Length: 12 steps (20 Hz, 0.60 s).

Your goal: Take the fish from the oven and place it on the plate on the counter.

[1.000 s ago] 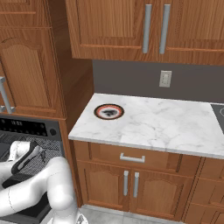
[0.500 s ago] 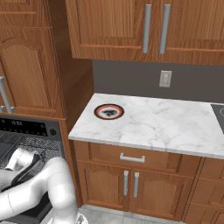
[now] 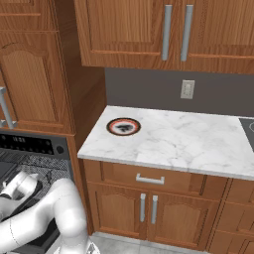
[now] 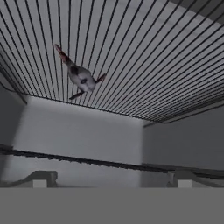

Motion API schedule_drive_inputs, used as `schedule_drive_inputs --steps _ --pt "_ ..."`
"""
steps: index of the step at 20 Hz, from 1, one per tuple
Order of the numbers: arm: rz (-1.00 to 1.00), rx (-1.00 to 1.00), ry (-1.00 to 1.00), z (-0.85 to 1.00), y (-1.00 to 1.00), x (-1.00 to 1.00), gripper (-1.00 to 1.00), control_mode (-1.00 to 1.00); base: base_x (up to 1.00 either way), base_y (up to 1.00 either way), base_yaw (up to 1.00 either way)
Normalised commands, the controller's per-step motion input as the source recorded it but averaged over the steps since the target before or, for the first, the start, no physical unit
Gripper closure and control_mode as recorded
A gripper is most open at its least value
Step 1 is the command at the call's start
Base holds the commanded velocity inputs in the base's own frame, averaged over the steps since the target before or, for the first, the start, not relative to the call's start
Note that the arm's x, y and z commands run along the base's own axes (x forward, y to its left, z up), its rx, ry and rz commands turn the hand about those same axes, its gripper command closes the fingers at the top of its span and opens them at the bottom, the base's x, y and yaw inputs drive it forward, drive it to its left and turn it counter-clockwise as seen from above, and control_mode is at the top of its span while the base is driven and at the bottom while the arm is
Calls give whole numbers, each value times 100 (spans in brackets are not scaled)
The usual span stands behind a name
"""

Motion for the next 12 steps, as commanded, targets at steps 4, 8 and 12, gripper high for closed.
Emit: schedule_drive_inputs --steps 4,8,12 --pt "-10 14 14 -7 -20 10 -100 -100 0 0 0" --pt "-5 0 21 -14 -29 14 -100 -100 0 0 0" --pt "-2 0 15 -2 -21 11 -100 -100 0 0 0"
